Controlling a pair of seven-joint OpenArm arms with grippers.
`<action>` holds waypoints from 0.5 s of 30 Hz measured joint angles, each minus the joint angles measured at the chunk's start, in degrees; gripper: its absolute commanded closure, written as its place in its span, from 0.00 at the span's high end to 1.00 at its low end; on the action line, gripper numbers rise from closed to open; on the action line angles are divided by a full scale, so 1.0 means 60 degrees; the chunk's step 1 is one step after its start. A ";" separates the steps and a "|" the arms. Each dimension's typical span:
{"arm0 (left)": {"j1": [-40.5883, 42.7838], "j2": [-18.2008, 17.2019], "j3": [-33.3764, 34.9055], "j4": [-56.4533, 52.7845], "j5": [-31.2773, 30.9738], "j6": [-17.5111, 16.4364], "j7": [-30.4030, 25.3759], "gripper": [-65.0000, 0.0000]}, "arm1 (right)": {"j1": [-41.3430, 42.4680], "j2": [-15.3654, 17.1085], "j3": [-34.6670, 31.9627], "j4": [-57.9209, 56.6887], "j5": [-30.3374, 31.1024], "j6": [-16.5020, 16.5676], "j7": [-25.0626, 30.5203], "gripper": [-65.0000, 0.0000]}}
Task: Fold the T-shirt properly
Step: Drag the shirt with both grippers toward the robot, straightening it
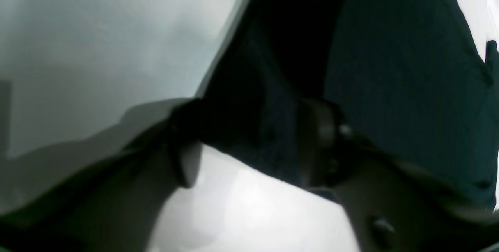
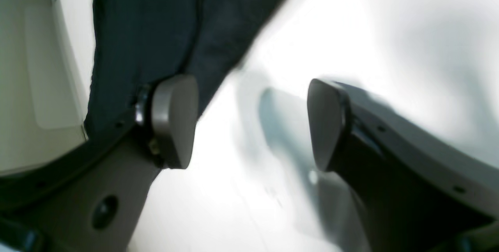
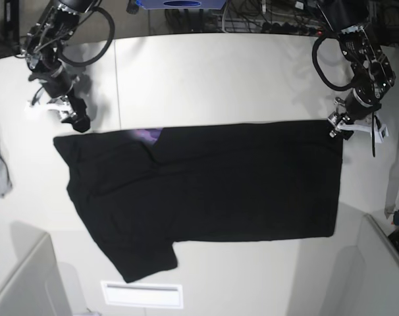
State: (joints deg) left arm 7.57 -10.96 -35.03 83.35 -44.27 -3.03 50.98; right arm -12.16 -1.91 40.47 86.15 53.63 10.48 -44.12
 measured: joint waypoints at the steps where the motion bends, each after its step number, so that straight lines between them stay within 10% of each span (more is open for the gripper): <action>1: -0.0047 0.0000 0.0004 -0.0117 -0.0011 0.0007 0.0004 0.36 | 0.0124 0.0007 0.0011 -0.0171 -0.0004 0.0011 0.0124 0.62; 6: -0.0047 0.0007 0.0026 -0.0259 -0.0029 0.0004 0.0069 0.03 | 0.0718 0.0109 -0.0007 -0.1086 0.0142 0.0146 0.0933 0.62; 11: -0.0171 0.0029 0.0029 -0.0335 -0.0062 0.0011 0.0113 0.00 | 0.1137 0.0470 -0.0029 -0.1745 0.0255 0.0178 0.1045 0.61; 15: -0.0310 0.0033 0.0040 -0.0357 -0.0047 0.0025 0.0259 0.00 | 0.1519 0.0780 -0.0036 -0.2393 0.0109 0.0164 0.1042 0.27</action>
State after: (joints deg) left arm 5.72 -10.76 -34.79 81.21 -44.56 -2.87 52.53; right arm -3.05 2.76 40.25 71.79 54.28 11.46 -37.87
